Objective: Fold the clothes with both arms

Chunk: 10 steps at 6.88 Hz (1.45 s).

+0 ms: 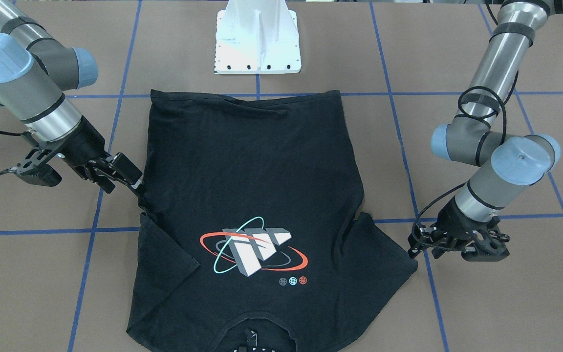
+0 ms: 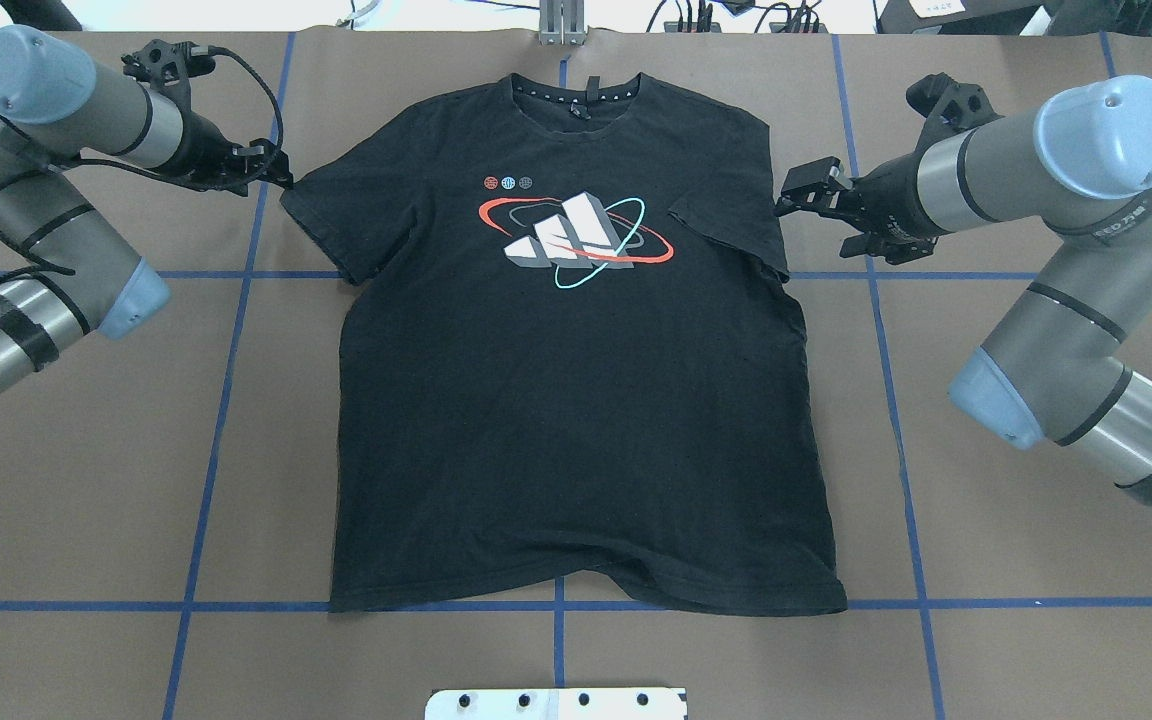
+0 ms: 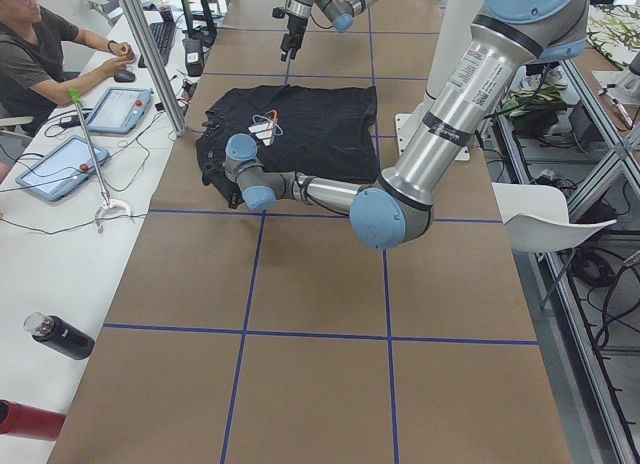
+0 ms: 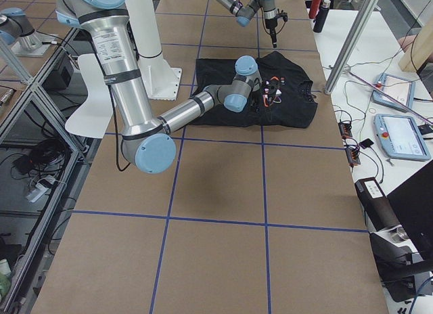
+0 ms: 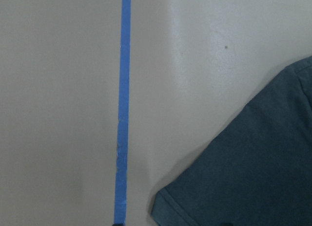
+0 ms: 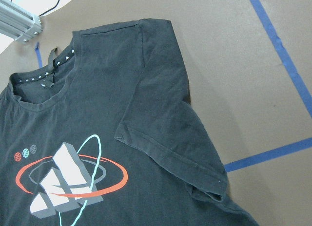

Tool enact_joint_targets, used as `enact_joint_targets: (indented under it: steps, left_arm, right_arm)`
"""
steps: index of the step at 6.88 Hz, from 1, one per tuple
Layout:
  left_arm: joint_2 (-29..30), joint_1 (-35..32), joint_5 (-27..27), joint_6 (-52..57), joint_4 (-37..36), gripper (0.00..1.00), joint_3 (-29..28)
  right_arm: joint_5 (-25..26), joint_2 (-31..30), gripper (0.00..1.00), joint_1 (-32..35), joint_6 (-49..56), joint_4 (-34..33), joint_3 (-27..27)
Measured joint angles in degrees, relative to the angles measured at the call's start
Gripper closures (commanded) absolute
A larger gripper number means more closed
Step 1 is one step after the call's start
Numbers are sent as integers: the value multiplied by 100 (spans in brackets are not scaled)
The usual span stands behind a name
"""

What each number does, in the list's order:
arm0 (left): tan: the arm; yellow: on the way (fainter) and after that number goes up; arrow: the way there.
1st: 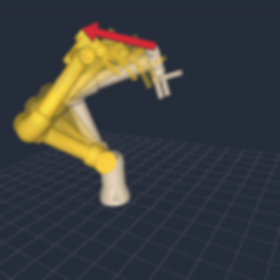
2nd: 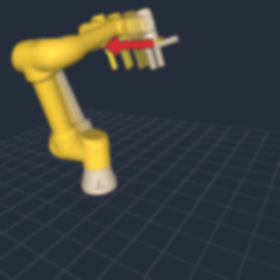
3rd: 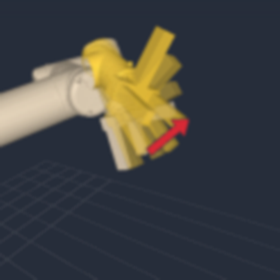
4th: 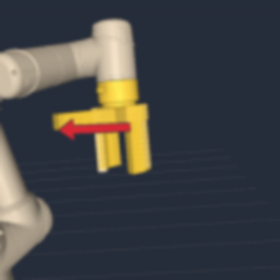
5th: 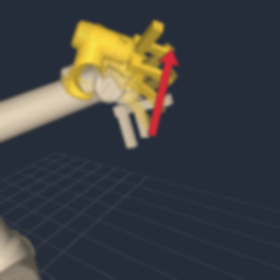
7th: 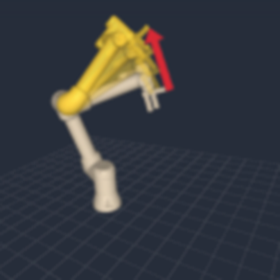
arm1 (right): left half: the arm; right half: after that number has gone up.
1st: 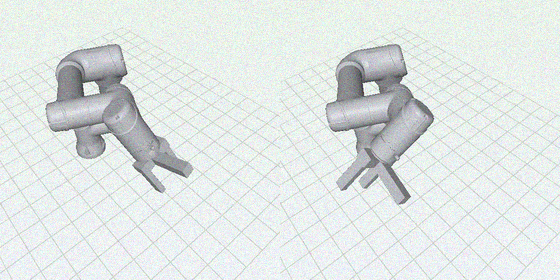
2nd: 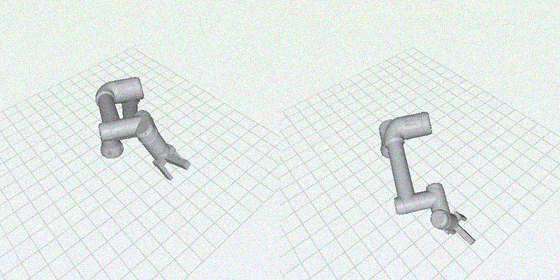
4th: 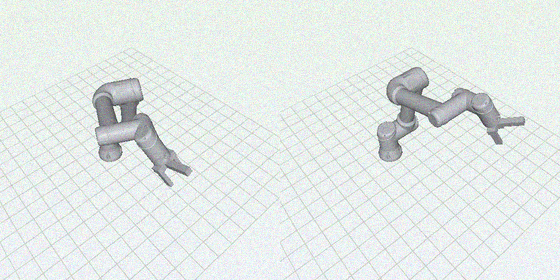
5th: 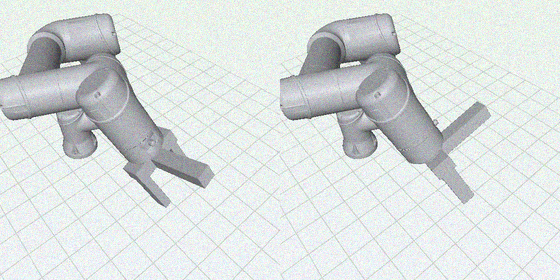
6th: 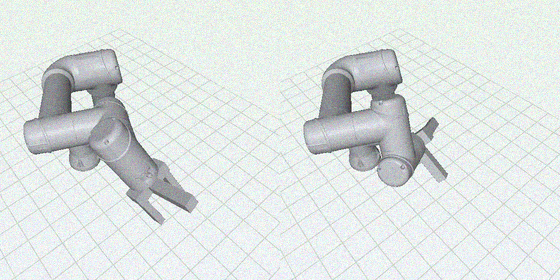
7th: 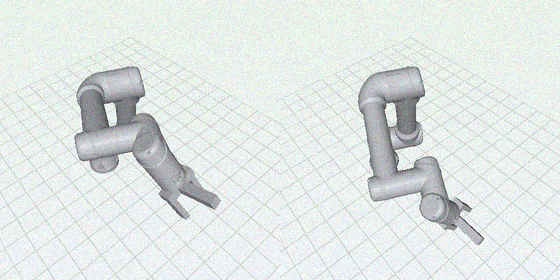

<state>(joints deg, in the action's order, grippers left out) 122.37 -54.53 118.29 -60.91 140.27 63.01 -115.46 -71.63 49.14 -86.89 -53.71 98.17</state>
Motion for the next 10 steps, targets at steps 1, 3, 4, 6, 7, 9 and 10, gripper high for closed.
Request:
enact_joint_targets:
  steps: [1,3,4,6,7,9,10]
  left_arm:
    - [47,40,-55,-18,39,38,-90]
    - [206,68,-141,-25,153,42,-370]
    - [261,79,-175,-26,171,43,-462]
    - [318,116,-204,-26,225,49,-595]
    - [321,134,-208,-26,266,52,-620]
    - [326,142,-210,-26,290,52,-644]
    - [327,144,-210,-26,295,52,-664]
  right_arm:
    - [4,-29,0,-4,0,0,9]
    - [34,-57,0,-42,5,0,-7]
    - [70,-60,0,-57,4,0,-2]
    - [94,-48,0,-74,2,0,4]
    - [99,-35,0,-82,-3,0,2]
    - [103,-16,0,-88,-11,0,13]
    - [103,-7,0,-88,-16,0,16]
